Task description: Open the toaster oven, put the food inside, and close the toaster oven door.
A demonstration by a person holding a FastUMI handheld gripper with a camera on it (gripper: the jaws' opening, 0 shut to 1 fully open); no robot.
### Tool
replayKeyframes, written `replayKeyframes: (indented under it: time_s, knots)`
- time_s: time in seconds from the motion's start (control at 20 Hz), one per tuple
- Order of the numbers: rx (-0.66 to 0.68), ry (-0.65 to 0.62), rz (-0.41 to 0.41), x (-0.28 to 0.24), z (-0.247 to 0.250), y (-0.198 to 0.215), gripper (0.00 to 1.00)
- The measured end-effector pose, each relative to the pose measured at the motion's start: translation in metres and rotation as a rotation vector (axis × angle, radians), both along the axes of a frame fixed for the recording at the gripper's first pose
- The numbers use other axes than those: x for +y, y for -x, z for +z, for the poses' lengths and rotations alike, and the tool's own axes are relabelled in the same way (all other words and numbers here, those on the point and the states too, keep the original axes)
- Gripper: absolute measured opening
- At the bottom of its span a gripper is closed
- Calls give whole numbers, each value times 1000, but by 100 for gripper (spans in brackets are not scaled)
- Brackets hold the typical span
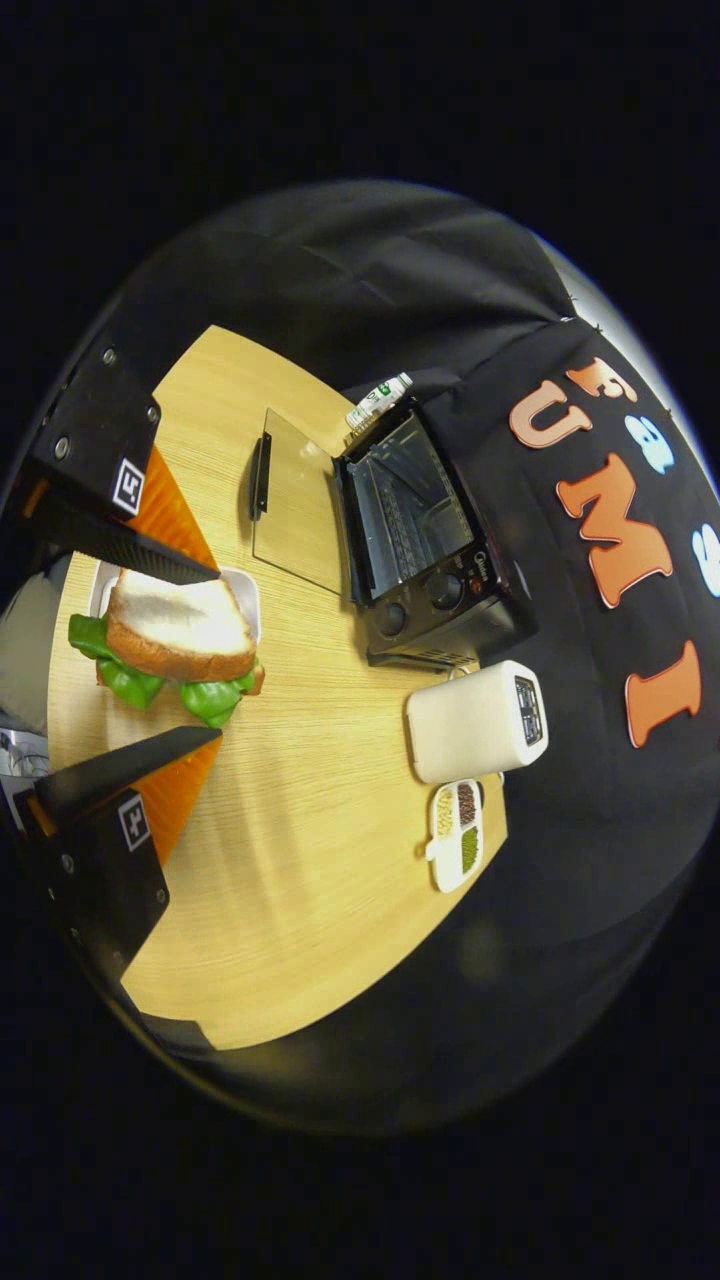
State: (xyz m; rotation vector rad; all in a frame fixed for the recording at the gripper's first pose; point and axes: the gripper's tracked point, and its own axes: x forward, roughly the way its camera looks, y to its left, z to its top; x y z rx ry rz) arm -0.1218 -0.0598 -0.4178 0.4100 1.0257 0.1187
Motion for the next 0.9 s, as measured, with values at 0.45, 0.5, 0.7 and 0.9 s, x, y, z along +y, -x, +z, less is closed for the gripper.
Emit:
replayKeyframes:
  time_s: [0.45,0.5,0.7,0.9]
  knots:
    - [109,-169,-79,1,2,3,36]
    - [97,-161,-87,1,5,0,31]
    - [29,-152,-90,4,24,-11,26]
    - [-58,-154,-128,5,54,-31,26]
